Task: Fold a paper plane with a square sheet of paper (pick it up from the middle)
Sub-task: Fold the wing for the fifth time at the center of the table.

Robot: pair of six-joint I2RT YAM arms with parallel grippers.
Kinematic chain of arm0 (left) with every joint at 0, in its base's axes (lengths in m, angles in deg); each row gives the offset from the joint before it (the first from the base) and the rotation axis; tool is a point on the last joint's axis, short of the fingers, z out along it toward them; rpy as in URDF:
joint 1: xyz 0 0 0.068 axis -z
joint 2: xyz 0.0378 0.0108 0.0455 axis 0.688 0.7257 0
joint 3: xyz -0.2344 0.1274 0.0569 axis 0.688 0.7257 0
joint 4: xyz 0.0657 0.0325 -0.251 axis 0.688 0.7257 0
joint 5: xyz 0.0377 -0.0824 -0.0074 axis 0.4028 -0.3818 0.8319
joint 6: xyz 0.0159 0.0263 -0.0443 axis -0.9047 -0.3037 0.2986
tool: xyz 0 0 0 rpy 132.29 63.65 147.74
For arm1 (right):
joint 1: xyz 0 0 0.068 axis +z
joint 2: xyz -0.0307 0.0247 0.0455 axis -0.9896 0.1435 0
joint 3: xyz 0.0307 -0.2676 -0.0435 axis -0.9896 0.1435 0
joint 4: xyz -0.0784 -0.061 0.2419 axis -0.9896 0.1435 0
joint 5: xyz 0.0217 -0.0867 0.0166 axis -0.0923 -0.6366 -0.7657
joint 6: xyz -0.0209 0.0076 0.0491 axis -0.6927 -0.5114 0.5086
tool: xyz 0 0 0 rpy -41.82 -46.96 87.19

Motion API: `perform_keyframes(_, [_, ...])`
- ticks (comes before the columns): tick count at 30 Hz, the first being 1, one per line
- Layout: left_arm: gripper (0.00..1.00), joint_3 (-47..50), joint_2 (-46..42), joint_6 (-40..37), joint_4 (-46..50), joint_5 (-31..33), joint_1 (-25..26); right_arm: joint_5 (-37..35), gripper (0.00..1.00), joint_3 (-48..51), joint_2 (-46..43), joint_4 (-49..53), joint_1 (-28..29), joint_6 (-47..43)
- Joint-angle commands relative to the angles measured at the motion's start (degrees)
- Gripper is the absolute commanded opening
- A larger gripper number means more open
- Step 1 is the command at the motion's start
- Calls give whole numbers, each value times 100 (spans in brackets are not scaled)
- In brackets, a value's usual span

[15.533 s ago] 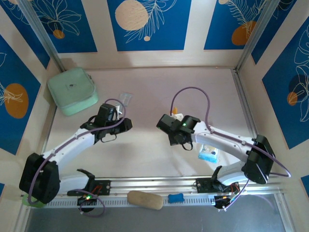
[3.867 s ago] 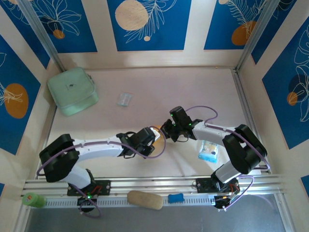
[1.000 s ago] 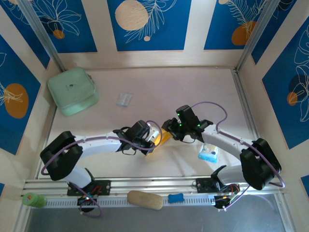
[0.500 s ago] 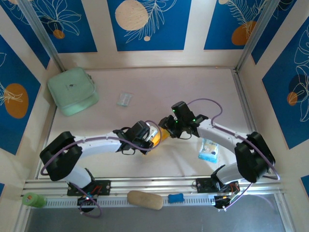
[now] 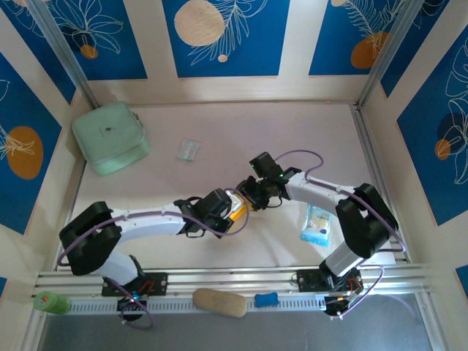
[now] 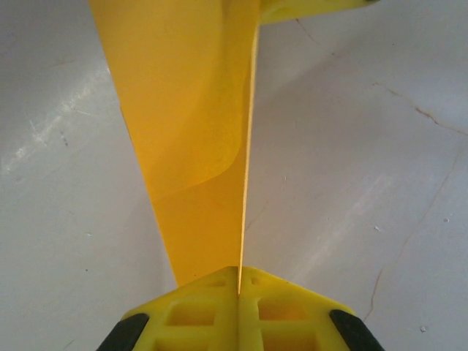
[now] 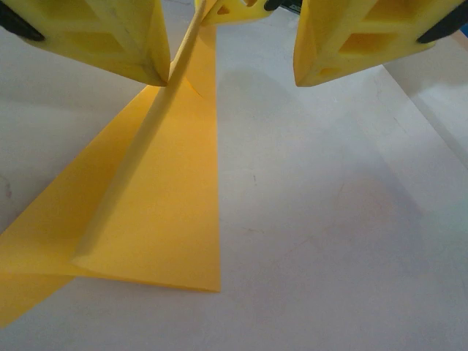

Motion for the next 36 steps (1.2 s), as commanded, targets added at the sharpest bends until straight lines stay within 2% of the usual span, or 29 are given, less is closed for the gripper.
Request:
perform_keyframes(1, [6, -216, 66, -138, 241, 366, 75, 307, 44, -139, 141, 156, 41, -99])
perform_keyframes(8, [10, -180, 15, -130, 262, 478, 84, 255, 20, -14, -33, 77, 3, -81])
perform_keyframes(17, [18, -251, 177, -138, 354, 468, 84, 311, 3, 167, -201, -84, -54, -44])
perform_keyframes(25, [26, -290, 296, -137, 392, 565, 97, 367, 0, 264, -319, -269, -71, -10])
perform_keyframes(36, [23, -314, 276, -138, 408, 618, 122, 433, 0, 309, -272, -336, -80, 0])
